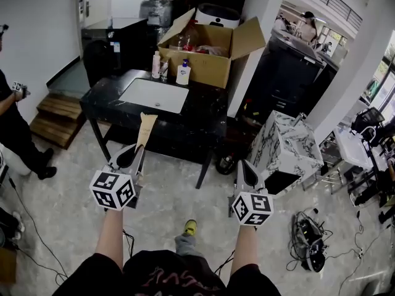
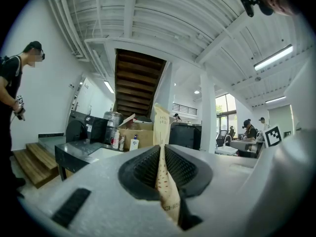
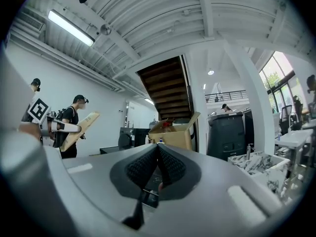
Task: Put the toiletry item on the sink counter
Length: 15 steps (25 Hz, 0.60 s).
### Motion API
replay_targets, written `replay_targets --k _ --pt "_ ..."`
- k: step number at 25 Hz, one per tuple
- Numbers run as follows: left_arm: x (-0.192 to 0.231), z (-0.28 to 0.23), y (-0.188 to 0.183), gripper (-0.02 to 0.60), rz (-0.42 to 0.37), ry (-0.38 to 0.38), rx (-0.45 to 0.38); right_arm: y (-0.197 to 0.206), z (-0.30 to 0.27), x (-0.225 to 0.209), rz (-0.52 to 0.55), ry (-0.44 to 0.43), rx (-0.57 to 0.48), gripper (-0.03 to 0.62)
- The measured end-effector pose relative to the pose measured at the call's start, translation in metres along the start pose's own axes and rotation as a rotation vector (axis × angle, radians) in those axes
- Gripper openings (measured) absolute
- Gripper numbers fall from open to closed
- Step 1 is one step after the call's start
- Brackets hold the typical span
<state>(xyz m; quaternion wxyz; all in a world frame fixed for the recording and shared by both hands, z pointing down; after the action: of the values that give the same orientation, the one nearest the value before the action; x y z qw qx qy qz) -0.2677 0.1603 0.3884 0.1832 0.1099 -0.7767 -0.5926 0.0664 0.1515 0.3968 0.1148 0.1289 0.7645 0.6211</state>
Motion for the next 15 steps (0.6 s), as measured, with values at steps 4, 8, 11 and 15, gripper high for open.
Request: replay_targets --k 4,8,11,15 --pt "0.008 -0.016 -0.006 0.031 0.005 -0.008 0.003 -0.009 -0.022 -0.006 0.007 -0.014 0.0 0.003" --pt "0.013 -0.04 -0.013 0.031 0.003 -0.008 0.007 -0.015 -0.043 -0.019 0.007 -0.017 -0.005 0.003" --pt "0.015 -0.061 -0.015 0.031 -0.001 -0.001 0.021 -0.014 -0.059 -0.031 0.003 -0.015 0.0 0.003" --pt "0.02 -0.093 -0.017 0.031 0.002 0.01 0.039 -0.014 -0.085 -0.046 -0.004 -0.009 0.005 0.003"
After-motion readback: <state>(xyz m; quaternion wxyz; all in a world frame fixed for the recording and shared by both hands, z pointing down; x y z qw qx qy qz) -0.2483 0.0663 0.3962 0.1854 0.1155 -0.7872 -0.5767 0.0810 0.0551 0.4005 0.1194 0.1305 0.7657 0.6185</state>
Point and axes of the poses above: the fingertips, and each gripper's own axes: z backward along the fingers, x to its left, y out of its underside, the point moved 4 cm from there along z, backward along the fingers, and after that the axes turned 13 degrees about x, right-handed, at the moved point
